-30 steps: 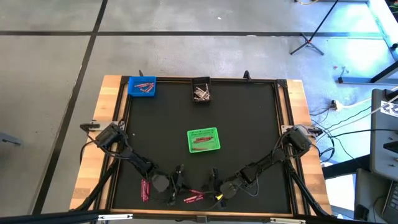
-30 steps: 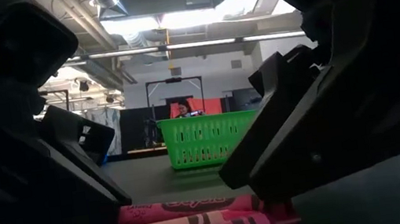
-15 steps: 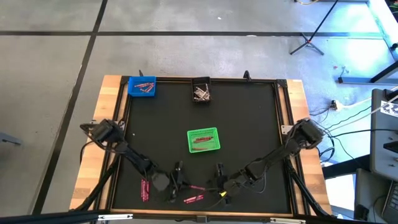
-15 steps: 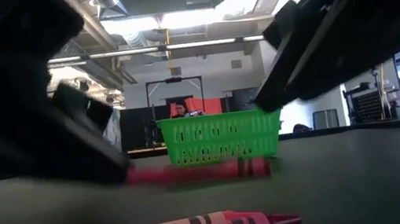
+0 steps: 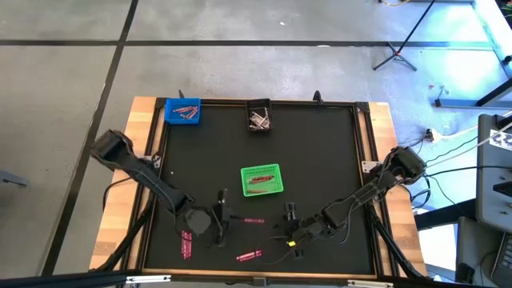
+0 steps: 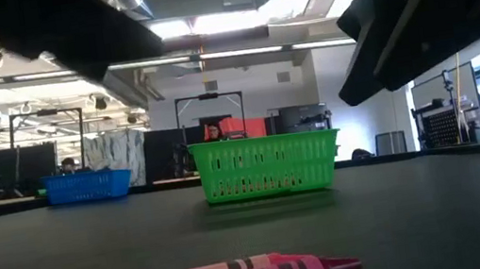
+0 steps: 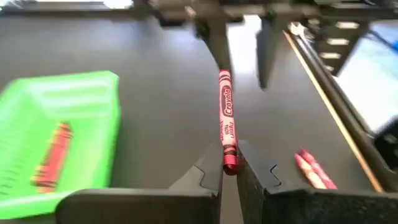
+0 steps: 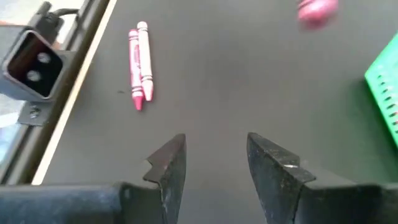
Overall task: Sort crayons
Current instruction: Put the red crayon into the green bin, then put the pink crayon into the blue bin
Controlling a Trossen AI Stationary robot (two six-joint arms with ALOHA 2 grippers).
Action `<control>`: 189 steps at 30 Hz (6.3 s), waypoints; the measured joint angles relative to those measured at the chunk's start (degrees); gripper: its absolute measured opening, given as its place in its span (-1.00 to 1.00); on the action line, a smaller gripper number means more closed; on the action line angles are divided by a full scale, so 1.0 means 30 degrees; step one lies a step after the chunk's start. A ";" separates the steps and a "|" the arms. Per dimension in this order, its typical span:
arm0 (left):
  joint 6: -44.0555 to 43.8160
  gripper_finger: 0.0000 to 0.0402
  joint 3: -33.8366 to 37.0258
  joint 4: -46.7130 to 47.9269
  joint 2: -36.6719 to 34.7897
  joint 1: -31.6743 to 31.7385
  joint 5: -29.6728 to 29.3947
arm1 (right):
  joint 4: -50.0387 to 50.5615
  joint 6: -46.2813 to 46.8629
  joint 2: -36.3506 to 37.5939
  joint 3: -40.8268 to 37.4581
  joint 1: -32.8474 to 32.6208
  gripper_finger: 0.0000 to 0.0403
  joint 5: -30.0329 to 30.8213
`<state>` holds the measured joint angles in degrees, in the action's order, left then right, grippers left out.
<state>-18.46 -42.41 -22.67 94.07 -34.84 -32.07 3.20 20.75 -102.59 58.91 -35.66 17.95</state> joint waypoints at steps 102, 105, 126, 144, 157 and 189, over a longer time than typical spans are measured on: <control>-0.3641 -0.42 -0.1850 -0.2774 0.6646 -0.2074 0.5525 | -1.1095 -0.1366 -0.4765 -0.0762 0.0015 -0.17 0.0819; -0.3649 -0.42 -0.1887 -0.2234 0.6642 -0.2088 0.5395 | -1.1007 -0.1356 -0.4765 -0.0762 0.0018 -0.17 0.0819; -0.1940 -0.42 -0.1821 -0.0103 0.3974 -0.1865 0.6026 | -1.1023 -0.1282 -0.4765 -0.0762 0.0017 -0.17 0.0809; -0.2170 -0.42 -0.1829 -0.2261 0.6258 -0.2693 0.4303 | -1.0965 -0.0907 -0.4767 -0.0762 0.0018 -0.17 0.0805; -0.2151 -0.43 -0.1887 -0.2654 0.7165 -0.2715 0.3635 | -1.0979 -0.0860 -0.4772 -0.0762 0.0016 -0.17 0.0802; -0.1098 -0.94 -0.1814 0.5312 0.1780 -0.2131 -0.1349 | -0.8587 -0.3290 -0.2093 -0.0762 0.0011 -0.17 0.1543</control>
<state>-21.76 -47.86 -6.74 99.41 -41.23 -36.12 -22.56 10.88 -108.87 56.62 -35.63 22.58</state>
